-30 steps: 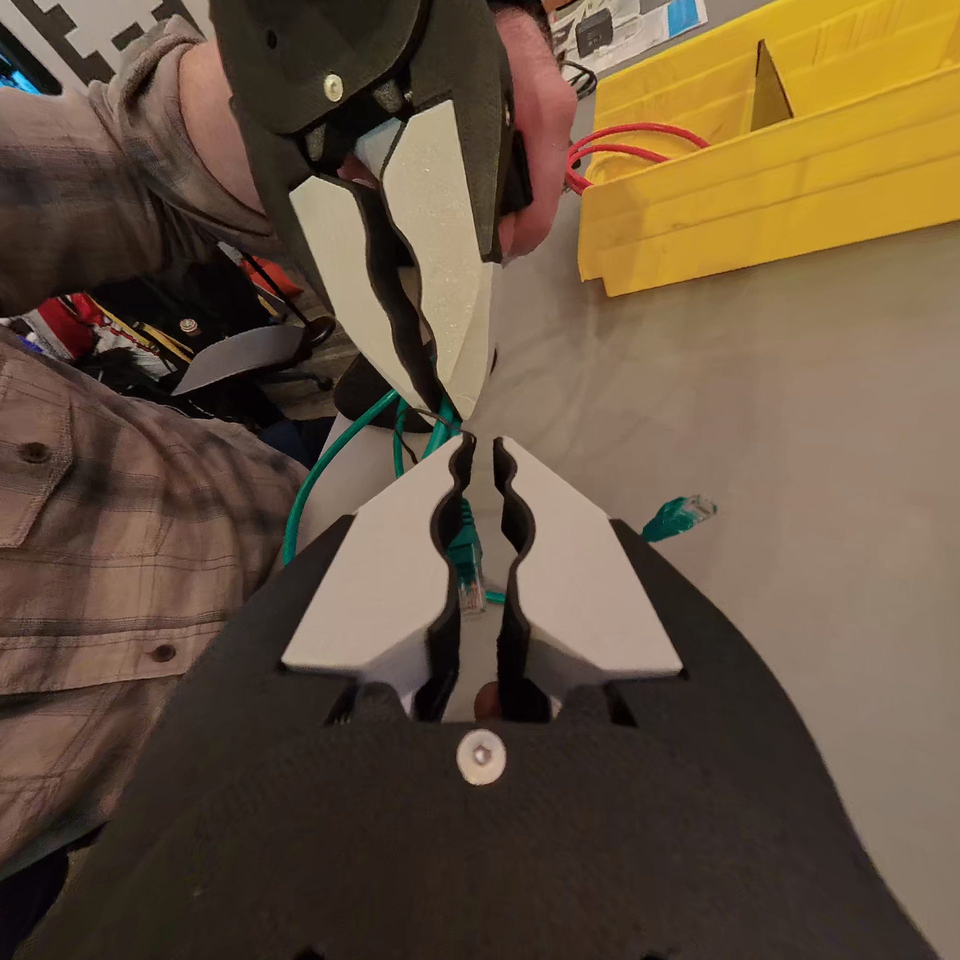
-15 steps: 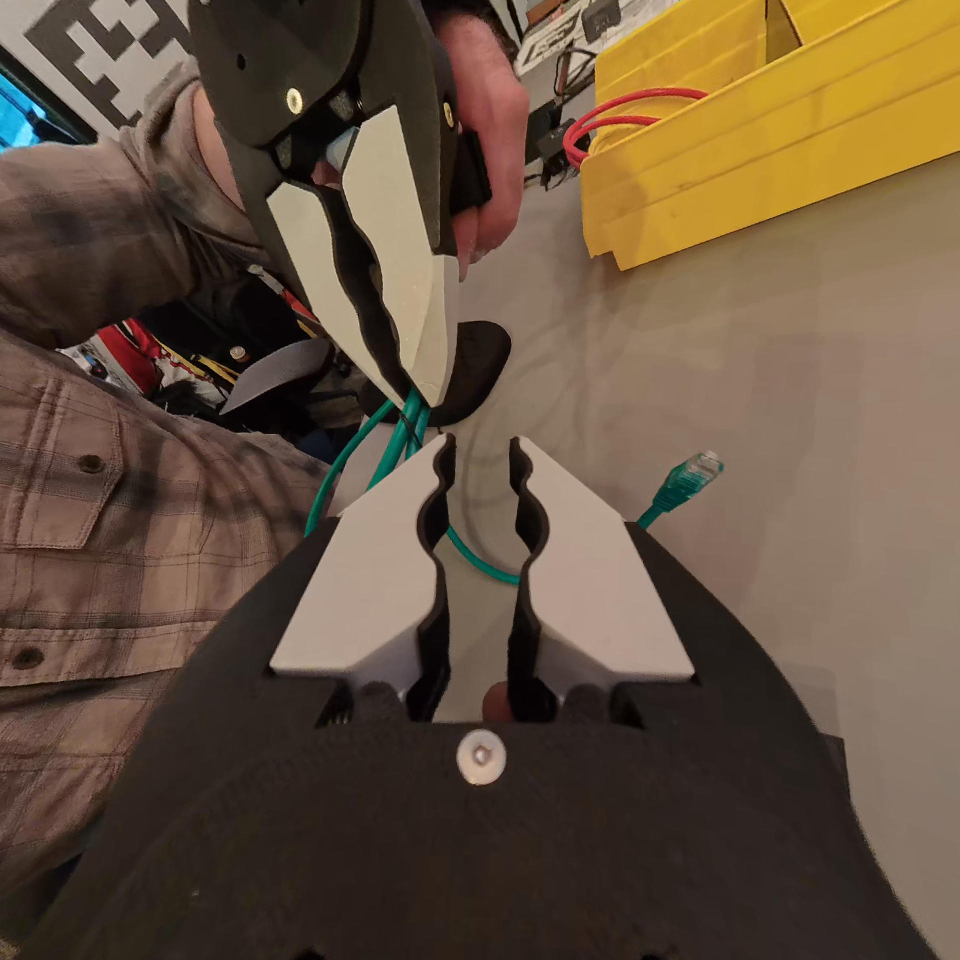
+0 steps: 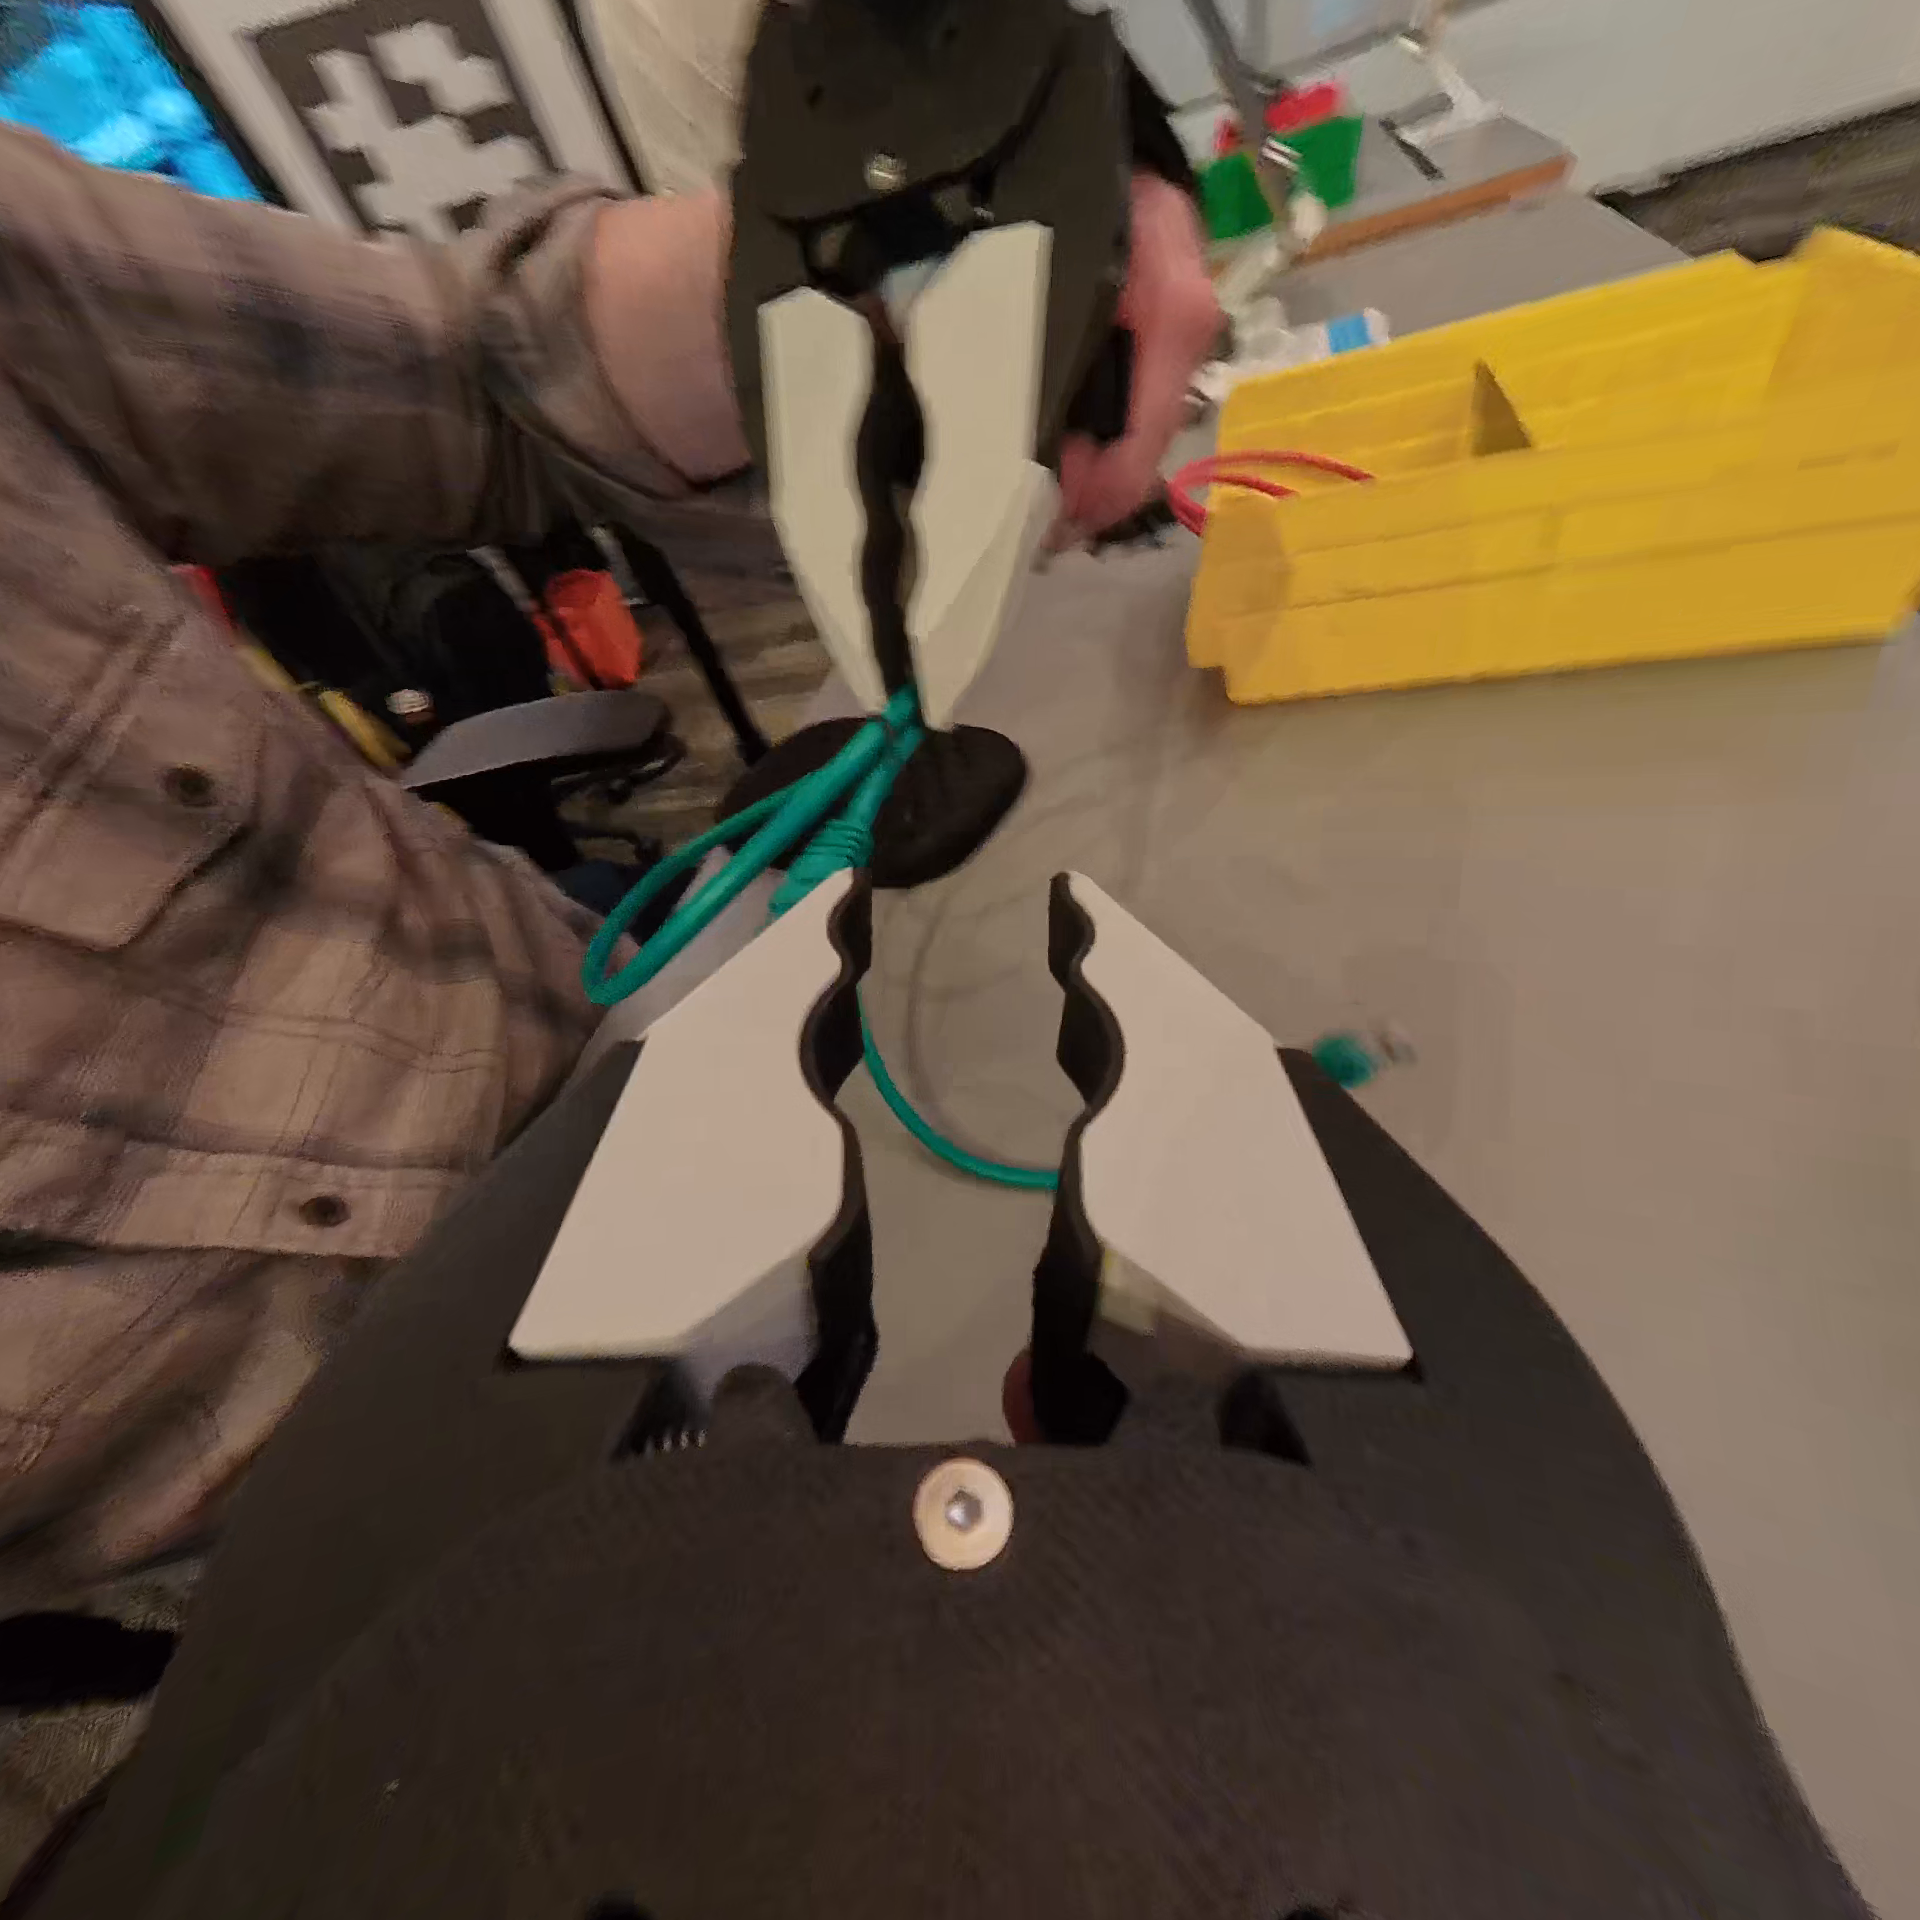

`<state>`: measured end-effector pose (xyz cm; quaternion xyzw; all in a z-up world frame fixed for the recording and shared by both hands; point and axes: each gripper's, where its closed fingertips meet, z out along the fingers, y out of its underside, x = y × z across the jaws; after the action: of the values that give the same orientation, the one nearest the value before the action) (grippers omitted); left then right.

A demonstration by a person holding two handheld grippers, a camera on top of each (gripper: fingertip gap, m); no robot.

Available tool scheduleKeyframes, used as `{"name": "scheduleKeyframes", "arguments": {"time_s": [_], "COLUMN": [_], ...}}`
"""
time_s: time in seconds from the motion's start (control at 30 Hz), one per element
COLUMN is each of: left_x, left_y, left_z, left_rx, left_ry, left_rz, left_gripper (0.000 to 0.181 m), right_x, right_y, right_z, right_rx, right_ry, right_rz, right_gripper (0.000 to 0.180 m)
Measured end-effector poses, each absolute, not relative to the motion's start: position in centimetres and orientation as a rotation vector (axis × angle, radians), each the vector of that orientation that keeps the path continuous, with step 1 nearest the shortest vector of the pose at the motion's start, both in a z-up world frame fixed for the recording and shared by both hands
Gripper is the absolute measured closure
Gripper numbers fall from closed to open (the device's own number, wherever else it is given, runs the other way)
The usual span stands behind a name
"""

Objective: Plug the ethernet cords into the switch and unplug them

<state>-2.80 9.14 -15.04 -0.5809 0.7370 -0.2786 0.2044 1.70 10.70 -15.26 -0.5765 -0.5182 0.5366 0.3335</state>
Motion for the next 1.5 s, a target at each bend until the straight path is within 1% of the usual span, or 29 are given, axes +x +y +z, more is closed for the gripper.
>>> {"name": "scheduleKeyframes", "arguments": {"time_s": [0.07,0.13,0.17,0.2,0.37,0.53,0.63,1.5], "left_x": [-2.6,-2.4,-2.4,-2.3,-2.0,-1.8,-1.8,-1.3], "left_y": [8.6,8.1,7.8,7.6,6.7,6.2,5.9,4.0], "left_z": [-14.7,-14.4,-14.3,-14.3,-13.8,-13.5,-13.4,-13.3], "left_rx": [-1.589,-1.563,-1.552,-1.540,-1.483,-1.432,-1.409,-1.277], "left_ry": [2.085,2.115,2.132,2.146,2.216,2.266,2.292,2.369], "left_rz": [-0.797,-0.810,-0.820,-0.819,-0.859,-0.885,-0.901,-1.003], "left_gripper": [0.175,0.175,0.175,0.175,0.175,0.175,0.175,0.175], "right_x": [1.2,0.9,0.8,0.6,-0.2,-0.2,-0.4,-1.6], "right_y": [9.7,9.0,8.7,8.6,7.4,6.2,5.4,2.4], "right_z": [-14.7,-14.8,-14.8,-14.9,-15.1,-14.3,-14.5,-14.1], "right_rx": [-1.410,-1.317,-1.286,-1.264,-1.127,-0.997,-0.938,-0.676], "right_ry": [-1.425,-1.514,-1.540,-1.557,-1.664,-1.701,-1.757,-1.839], "right_rz": [1.443,1.456,1.486,1.512,1.580,1.721,1.749,2.038], "right_gripper": [0.144,0.146,0.141,0.141,0.144,0.140,0.141,0.142]}}
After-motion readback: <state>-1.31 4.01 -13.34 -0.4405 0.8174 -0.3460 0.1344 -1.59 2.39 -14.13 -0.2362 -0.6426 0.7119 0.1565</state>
